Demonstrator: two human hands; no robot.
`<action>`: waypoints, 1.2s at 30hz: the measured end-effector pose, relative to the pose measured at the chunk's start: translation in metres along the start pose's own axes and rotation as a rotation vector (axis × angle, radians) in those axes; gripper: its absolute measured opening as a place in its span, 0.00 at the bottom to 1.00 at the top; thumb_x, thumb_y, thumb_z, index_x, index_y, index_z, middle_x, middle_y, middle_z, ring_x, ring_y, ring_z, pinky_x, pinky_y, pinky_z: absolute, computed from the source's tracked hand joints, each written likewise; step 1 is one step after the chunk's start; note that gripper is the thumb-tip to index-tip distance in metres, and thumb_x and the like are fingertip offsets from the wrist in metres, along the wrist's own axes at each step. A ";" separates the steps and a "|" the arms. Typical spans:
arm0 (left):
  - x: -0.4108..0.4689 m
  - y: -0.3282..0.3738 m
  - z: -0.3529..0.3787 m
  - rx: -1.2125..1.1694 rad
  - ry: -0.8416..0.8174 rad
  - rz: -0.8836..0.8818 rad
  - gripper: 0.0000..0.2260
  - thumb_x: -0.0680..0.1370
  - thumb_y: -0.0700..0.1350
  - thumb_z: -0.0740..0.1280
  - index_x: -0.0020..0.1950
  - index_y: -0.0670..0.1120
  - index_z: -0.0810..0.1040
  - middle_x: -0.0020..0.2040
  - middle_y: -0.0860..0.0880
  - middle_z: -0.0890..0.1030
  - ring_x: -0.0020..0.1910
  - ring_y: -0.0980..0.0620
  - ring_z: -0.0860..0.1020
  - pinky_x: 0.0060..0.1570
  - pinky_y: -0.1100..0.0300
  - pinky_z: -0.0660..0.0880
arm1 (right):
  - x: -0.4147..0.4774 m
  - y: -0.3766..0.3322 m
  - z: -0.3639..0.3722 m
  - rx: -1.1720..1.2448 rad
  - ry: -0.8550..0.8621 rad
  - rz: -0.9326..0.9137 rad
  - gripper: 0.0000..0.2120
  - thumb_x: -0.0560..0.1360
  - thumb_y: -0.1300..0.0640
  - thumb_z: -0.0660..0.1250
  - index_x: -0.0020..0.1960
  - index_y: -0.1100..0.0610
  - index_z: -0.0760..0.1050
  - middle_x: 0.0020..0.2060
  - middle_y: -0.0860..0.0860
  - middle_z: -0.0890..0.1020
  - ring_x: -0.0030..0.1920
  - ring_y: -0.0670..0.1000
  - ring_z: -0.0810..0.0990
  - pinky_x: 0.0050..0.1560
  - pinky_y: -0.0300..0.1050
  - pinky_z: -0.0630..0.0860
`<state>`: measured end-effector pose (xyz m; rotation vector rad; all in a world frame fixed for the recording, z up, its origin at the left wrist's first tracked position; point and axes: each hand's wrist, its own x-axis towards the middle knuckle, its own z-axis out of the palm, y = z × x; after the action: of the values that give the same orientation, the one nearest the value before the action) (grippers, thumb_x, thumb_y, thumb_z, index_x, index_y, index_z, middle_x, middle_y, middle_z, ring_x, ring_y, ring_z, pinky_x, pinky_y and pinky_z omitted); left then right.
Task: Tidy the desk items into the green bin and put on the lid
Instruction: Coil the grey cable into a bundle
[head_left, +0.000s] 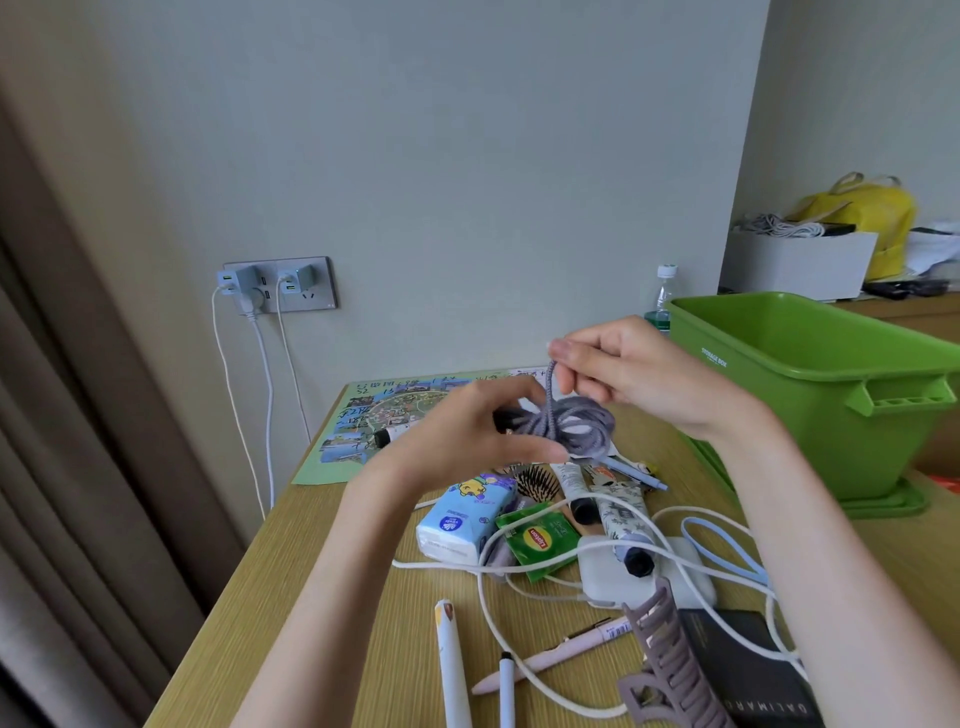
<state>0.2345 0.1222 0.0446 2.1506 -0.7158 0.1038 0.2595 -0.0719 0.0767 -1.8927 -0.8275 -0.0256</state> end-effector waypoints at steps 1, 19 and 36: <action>0.000 0.005 0.002 -0.079 -0.053 0.006 0.11 0.72 0.47 0.75 0.48 0.44 0.77 0.35 0.39 0.76 0.36 0.50 0.70 0.37 0.52 0.68 | 0.001 0.004 -0.001 0.050 0.027 0.004 0.17 0.78 0.49 0.62 0.35 0.56 0.77 0.22 0.45 0.68 0.24 0.44 0.62 0.24 0.32 0.60; 0.003 -0.002 -0.012 -0.434 0.457 -0.062 0.12 0.75 0.50 0.72 0.57 0.50 0.79 0.43 0.45 0.82 0.41 0.52 0.78 0.42 0.61 0.73 | 0.012 0.029 0.017 0.157 -0.016 -0.011 0.08 0.79 0.64 0.63 0.49 0.58 0.82 0.29 0.52 0.82 0.24 0.46 0.74 0.29 0.37 0.71; 0.011 -0.017 -0.007 -0.472 0.735 -0.158 0.12 0.75 0.50 0.72 0.52 0.43 0.81 0.39 0.54 0.82 0.35 0.62 0.77 0.34 0.72 0.71 | 0.015 0.027 0.027 0.348 0.152 -0.168 0.06 0.72 0.64 0.72 0.48 0.59 0.84 0.48 0.54 0.86 0.48 0.50 0.84 0.42 0.38 0.78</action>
<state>0.2537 0.1301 0.0407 1.5390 -0.1156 0.5499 0.2770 -0.0488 0.0481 -1.4743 -0.8259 -0.1198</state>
